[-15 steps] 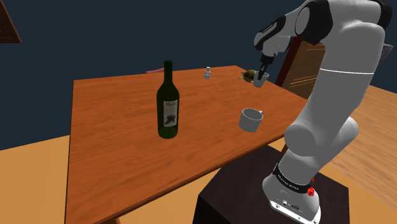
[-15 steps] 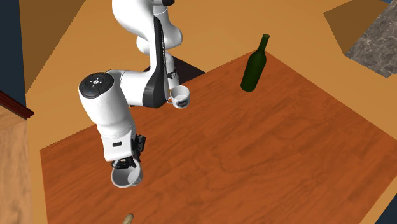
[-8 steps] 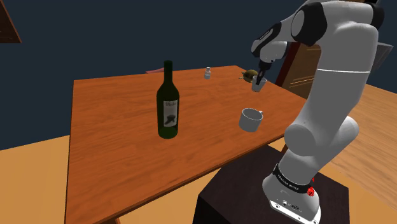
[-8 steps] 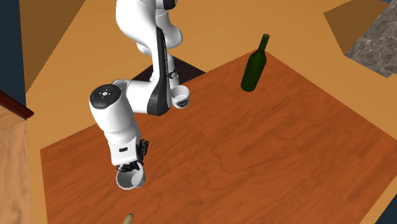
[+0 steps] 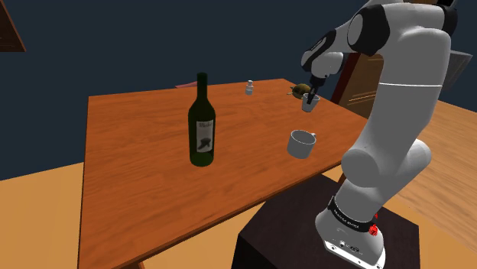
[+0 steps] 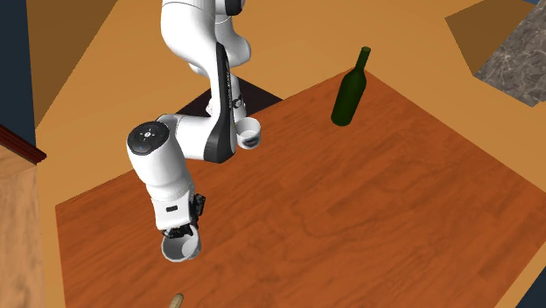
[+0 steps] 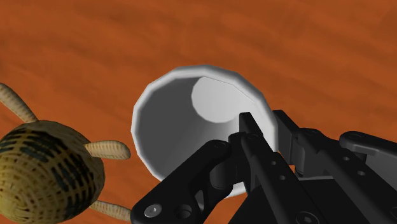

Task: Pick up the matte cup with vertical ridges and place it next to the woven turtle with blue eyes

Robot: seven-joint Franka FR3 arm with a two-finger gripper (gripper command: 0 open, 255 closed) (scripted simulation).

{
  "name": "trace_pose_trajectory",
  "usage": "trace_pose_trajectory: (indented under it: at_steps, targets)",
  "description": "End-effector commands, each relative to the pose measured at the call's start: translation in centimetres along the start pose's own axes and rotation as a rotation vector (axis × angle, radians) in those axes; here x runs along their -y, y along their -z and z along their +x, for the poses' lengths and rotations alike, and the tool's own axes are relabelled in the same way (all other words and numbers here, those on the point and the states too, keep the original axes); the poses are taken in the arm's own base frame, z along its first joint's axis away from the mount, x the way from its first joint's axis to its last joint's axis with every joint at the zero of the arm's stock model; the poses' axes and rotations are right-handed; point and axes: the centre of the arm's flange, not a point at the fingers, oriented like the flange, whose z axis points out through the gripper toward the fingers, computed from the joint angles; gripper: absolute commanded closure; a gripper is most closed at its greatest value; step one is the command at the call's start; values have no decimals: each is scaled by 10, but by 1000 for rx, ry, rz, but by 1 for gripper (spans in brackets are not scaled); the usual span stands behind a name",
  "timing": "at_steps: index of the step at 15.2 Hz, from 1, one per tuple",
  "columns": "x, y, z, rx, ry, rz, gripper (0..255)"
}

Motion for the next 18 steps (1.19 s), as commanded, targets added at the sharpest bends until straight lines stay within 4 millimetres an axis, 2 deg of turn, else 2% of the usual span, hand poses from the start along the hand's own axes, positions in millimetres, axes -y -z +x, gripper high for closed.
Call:
trace_pose_trajectory:
  at_steps: [1, 2, 7, 11, 18]
  targets:
    - [0, 0, 0, 0, 0, 0, 255]
    - [0, 0, 0, 0, 0, 0, 0]
    - [0, 0, 0, 0, 0, 0, 0]
    - [0, 50, 0, 0, 0, 0, 0]
    - [0, 50, 0, 0, 0, 0, 0]
